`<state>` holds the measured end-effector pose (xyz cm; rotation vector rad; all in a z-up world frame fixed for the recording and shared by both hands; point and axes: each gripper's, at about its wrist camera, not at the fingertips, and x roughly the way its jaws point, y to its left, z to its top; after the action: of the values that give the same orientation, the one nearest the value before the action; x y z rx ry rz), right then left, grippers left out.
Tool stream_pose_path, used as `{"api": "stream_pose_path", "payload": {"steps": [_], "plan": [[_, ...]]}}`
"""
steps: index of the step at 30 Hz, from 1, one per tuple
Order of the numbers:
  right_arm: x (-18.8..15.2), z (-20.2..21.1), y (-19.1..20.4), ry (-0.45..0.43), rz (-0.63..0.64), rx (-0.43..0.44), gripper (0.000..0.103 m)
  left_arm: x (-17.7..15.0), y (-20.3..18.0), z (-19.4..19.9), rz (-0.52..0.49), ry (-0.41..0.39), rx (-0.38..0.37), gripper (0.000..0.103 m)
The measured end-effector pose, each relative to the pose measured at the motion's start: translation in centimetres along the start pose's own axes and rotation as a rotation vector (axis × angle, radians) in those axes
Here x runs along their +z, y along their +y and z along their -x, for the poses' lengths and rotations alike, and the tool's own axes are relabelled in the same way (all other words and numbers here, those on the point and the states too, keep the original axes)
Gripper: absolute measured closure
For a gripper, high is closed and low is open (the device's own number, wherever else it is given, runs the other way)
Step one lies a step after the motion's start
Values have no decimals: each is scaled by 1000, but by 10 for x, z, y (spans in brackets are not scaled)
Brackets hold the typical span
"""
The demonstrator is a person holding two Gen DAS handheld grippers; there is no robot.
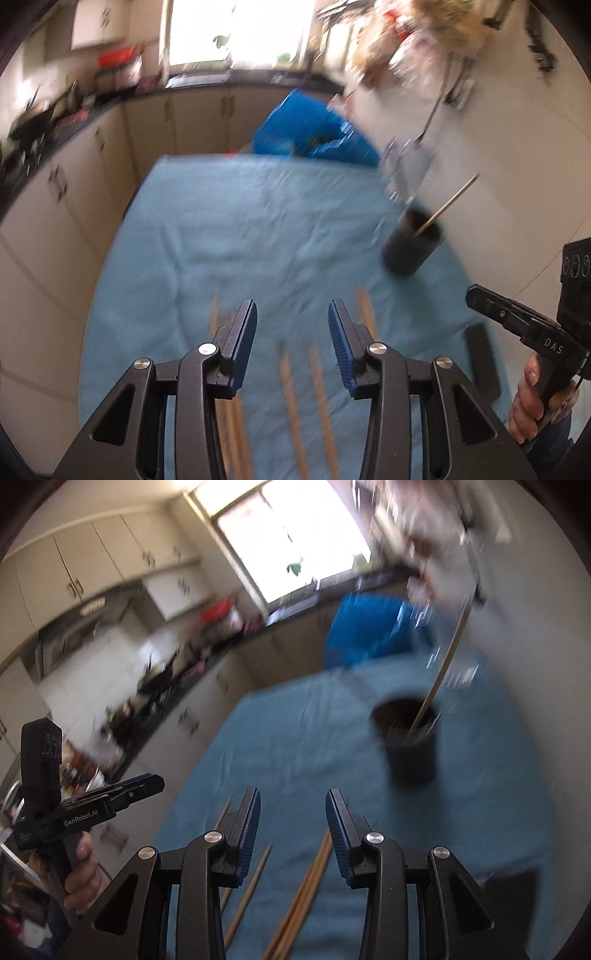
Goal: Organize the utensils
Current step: 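Close the right tool on a chopstick while the left tool grasps another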
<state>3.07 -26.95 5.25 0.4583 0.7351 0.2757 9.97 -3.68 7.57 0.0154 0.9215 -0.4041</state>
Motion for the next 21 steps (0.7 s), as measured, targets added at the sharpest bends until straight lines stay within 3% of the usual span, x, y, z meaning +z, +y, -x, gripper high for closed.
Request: {"api": "stream_pose_path", "payload": {"steps": [3,9,12,14,21], "plan": [[-18,-37,10,121,-8,27,64,-29,26,-21,63,92,-8,64],[-39,-108,25,325,-23,-21,68,-59,70,-40,156,151,-9,64],[-33,-118,17,311,-32,-98,69,-60,85,-48,197,167,-7,64],[-26,-122,6,305,-16,-197,69,-58,90,-58,209,184,5,64],[-8,-128,-50,307,-119,-309,73,-46,94,-92,183,224,43,64]]}}
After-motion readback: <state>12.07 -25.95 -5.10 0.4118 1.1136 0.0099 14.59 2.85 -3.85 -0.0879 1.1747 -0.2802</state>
